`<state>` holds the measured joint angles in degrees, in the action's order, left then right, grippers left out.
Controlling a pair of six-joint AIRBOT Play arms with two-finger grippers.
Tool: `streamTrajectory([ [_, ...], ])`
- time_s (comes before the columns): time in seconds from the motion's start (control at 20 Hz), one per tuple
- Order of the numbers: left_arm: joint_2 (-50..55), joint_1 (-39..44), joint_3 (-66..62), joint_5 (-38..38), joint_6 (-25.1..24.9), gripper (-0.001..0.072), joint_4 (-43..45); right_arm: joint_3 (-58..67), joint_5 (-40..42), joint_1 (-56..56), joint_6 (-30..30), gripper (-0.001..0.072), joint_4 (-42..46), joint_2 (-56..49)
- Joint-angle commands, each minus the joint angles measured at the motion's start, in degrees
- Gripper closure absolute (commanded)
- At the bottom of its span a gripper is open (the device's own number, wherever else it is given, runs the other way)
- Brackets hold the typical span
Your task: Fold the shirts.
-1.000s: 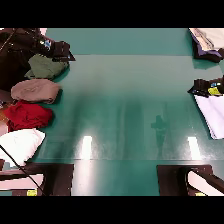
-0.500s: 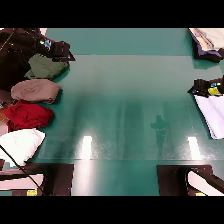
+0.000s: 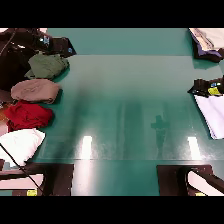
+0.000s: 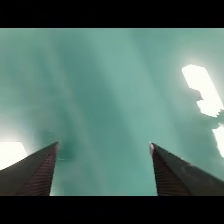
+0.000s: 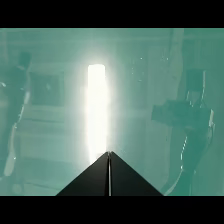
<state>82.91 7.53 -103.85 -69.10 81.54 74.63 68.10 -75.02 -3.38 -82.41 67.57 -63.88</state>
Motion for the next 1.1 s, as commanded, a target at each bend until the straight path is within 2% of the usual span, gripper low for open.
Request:
streamTrajectory([
  [0.0, 3.0, -0.8, 0.0, 5.1, 2.8, 0.0041, 20.2, 0.0, -0.2, 0.0, 0.0, 0.0693, -0.1, 0.0],
  [0.45, 21.2, -13.8, 0.0, 13.5, 4.0, 0.0040, 19.9, 0.0, 0.3, 0.0, 0.0, 0.0692, -0.1, 0.0],
  [0.9, 28.3, -15.9, 0.0, 16.7, 3.6, 0.0057, 17.9, 0.0, 2.6, 0.0, 0.0, 0.0693, -0.1, 0.0],
  [0.95, 28.2, -15.9, -0.1, 16.7, 3.5, 0.0282, 17.9, 0.0, 2.6, 0.0, 0.0, 0.0693, -0.1, 0.0],
  [1.0, 28.1, -15.9, -0.2, 16.5, 3.5, 0.0582, 17.9, 0.0, 2.6, 0.0, 0.0, 0.0693, -0.1, 0.0],
  [1.05, 28.1, -15.9, -0.7, 15.8, 3.6, 0.0676, 17.6, 0.0, 2.6, 0.0, 0.0, 0.0693, -0.1, 0.0],
])
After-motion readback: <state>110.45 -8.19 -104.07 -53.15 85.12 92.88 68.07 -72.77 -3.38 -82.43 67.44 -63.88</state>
